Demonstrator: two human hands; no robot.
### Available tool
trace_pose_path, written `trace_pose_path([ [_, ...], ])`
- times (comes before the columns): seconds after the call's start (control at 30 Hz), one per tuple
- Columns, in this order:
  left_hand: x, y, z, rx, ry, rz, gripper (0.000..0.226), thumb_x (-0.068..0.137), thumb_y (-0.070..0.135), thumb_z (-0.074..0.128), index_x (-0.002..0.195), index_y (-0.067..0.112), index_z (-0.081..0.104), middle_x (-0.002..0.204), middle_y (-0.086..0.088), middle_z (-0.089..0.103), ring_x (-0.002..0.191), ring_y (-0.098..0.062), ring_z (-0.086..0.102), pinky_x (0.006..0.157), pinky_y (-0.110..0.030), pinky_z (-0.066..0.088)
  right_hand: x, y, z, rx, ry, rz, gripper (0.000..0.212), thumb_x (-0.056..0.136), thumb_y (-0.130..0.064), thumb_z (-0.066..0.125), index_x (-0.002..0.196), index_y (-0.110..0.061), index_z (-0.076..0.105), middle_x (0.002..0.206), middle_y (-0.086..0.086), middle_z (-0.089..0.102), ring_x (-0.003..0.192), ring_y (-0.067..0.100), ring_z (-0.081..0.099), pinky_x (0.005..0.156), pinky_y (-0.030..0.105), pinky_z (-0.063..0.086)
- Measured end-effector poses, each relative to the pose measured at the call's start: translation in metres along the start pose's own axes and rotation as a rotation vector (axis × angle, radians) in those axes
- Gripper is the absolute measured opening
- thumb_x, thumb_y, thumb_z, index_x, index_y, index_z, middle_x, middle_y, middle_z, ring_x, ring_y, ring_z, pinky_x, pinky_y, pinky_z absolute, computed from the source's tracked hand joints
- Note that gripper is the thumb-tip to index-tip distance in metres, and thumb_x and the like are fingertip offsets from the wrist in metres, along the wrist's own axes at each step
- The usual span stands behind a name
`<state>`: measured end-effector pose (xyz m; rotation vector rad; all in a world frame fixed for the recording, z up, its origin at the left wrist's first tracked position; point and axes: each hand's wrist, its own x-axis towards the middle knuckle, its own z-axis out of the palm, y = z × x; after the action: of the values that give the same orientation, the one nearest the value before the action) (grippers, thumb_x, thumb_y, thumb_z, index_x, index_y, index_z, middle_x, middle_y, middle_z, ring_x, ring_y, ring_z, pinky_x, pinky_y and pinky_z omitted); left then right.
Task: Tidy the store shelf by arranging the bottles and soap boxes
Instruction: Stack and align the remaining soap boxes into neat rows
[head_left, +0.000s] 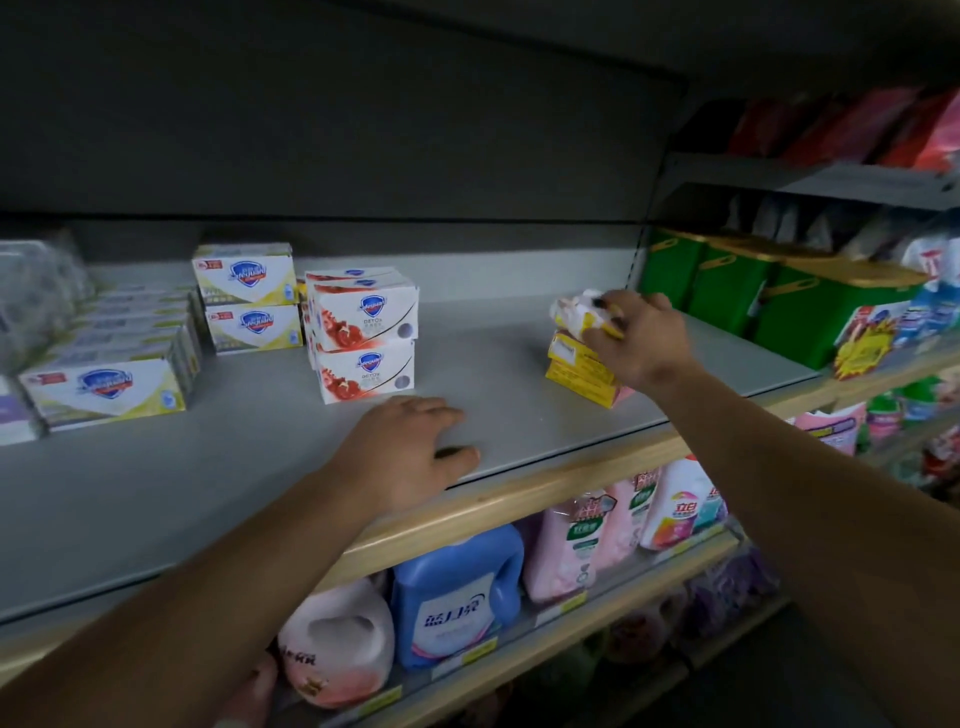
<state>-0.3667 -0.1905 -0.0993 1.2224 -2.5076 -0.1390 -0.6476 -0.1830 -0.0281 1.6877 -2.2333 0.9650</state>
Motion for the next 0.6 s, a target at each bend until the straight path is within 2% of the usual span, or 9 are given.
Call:
trace_pose_path([
  [0.07,0.000,0.001,-0.001,-0.013,-0.003,-0.003,0.073,0.081,0.068,0.042,0.141,0.027,0.049,0.150,0.002,0.044,0.138,-0.017,0.037,0.116,-0.030,0.023,0.000,0.004,0.009,-0.065,-0.044,0.015,0.050,0.090,-0.041,0.057,0.137,-0.025,0.054,0.131,0.017,0.052,0.120,0.039,0.050,0.104,0.038,0.041],
  [0.2,-0.001,0.002,-0.002,-0.034,-0.005,-0.008,0.080,0.073,0.068,0.034,0.141,0.028,0.049,0.149,0.003,0.045,0.137,-0.018,0.038,0.115,-0.032,0.025,0.000,0.007,0.008,-0.084,-0.046,0.035,0.051,0.091,-0.047,0.054,0.138,-0.030,0.052,0.135,0.012,0.051,0.123,0.038,0.048,0.103,0.041,0.043],
  [0.33,-0.002,0.002,-0.003,-0.042,0.003,0.003,0.071,0.081,0.066,0.045,0.139,0.026,0.051,0.147,0.002,0.047,0.135,-0.020,0.040,0.114,-0.029,0.026,-0.003,0.003,-0.004,-0.148,-0.116,0.020,0.061,0.088,-0.051,0.055,0.144,-0.028,0.044,0.142,0.012,0.048,0.131,0.037,0.041,0.109,0.044,0.037],
  [0.47,-0.004,0.000,-0.010,-0.128,0.016,0.023,0.053,0.087,0.048,0.061,0.132,0.020,0.059,0.138,0.002,0.056,0.127,-0.016,0.050,0.108,-0.027,0.035,-0.020,-0.019,-0.018,-0.136,-0.025,-0.065,0.067,0.086,-0.046,0.062,0.145,-0.021,0.043,0.142,0.012,0.048,0.131,0.037,0.041,0.108,0.042,0.034],
  [0.6,-0.020,-0.017,-0.034,-0.066,-0.104,0.078,0.052,0.088,0.046,0.061,0.132,0.020,0.058,0.135,0.004,0.058,0.122,-0.013,0.053,0.104,-0.029,0.040,-0.043,-0.066,-0.017,-0.019,-0.042,-0.231,0.066,0.085,-0.038,0.067,0.142,-0.016,0.044,0.136,0.013,0.052,0.128,0.033,0.044,0.107,0.037,0.033],
])
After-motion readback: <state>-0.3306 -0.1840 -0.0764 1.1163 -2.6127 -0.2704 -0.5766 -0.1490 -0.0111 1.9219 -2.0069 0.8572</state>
